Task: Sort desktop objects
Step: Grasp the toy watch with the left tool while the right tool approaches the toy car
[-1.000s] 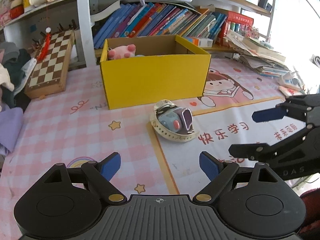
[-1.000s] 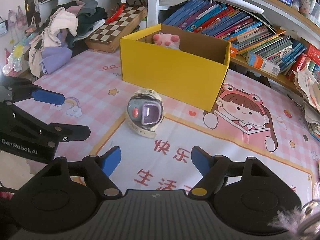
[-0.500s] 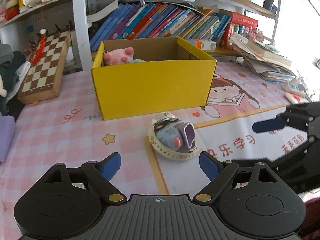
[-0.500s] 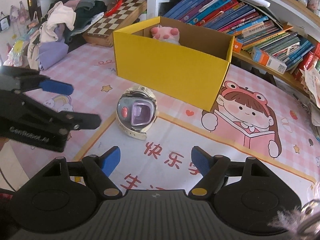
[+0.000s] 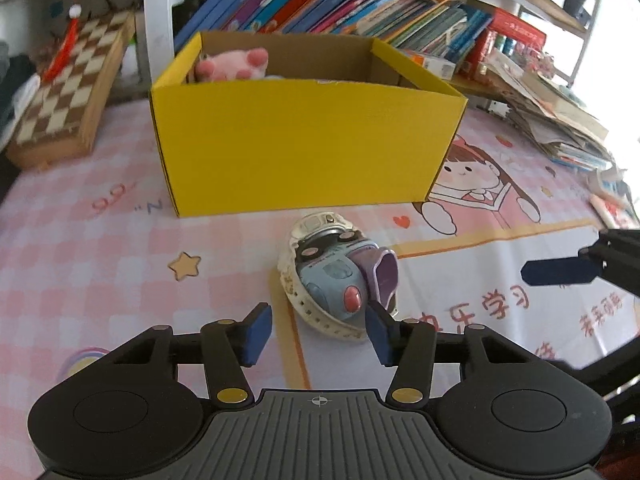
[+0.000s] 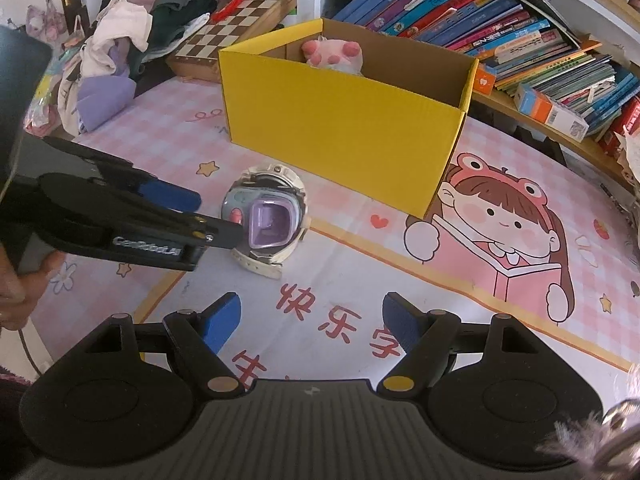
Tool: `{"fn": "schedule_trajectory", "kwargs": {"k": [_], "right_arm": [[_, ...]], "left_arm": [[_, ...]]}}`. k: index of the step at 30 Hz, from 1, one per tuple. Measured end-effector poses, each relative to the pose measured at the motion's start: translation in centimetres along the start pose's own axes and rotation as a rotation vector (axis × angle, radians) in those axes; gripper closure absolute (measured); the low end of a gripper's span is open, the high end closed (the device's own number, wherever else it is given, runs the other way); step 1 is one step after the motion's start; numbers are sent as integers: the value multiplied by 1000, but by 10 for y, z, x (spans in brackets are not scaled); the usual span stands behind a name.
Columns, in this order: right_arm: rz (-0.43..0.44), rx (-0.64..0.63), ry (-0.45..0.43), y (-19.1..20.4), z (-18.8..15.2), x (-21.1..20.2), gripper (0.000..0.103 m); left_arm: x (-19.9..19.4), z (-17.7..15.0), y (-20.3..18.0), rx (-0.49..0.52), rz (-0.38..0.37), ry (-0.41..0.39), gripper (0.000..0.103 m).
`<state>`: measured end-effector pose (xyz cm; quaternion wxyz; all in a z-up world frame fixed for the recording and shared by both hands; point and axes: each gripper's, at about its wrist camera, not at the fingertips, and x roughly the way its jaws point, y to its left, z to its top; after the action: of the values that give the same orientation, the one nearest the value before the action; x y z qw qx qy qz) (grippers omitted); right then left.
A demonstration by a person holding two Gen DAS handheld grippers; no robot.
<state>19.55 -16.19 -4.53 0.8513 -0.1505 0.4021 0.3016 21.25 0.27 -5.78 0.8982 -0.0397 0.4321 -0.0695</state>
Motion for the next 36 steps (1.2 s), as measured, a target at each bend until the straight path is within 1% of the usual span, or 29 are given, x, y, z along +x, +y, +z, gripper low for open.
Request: {"fn": "schedule_trajectory", "kwargs": {"k": [2,4,5,7,8,10,12,16,18,21,28,32,36], "right_arm": [[6,-8,4,0,1,2,26],[10,-16,8,0,2,3,26],[11,-18,9,0,2,4,26],[13,-19,12,0,2,5,26],[14,-18,13,-1,2,5,26],[15,-17,13,-1,3,6,26],[18,-19,11,0,4,6,26],[28,-27,7,2,6,8,26],[34,-32,6,5,8,8,26],[46,-43,3,9,9,9,26],[77,-80,-5,21,12,9,25],[77,-86,-10,23,13,8,25],[83,-88,-10,25,15,10,25]], "left_arm": [[7,-1,-1,-10,-10,24,62],[13,-3,-1,-16,-7,43,74],[14,-4,0,-19,-2,49,77],[15,-5,3,-32,5,50,87],[14,-5,5,-39,4,49,89],[10,-6,8,-52,-3,41,96],[1,-7,10,-67,-19,16,99],[-22,-6,18,-116,-81,-32,100],[-32,-8,19,-123,-103,-46,100],[-42,-10,19,-128,-113,-65,100],[-57,-8,24,-161,-165,-146,100],[-63,-8,28,-187,-172,-178,100],[-75,-7,39,-232,-151,-223,100]]}}
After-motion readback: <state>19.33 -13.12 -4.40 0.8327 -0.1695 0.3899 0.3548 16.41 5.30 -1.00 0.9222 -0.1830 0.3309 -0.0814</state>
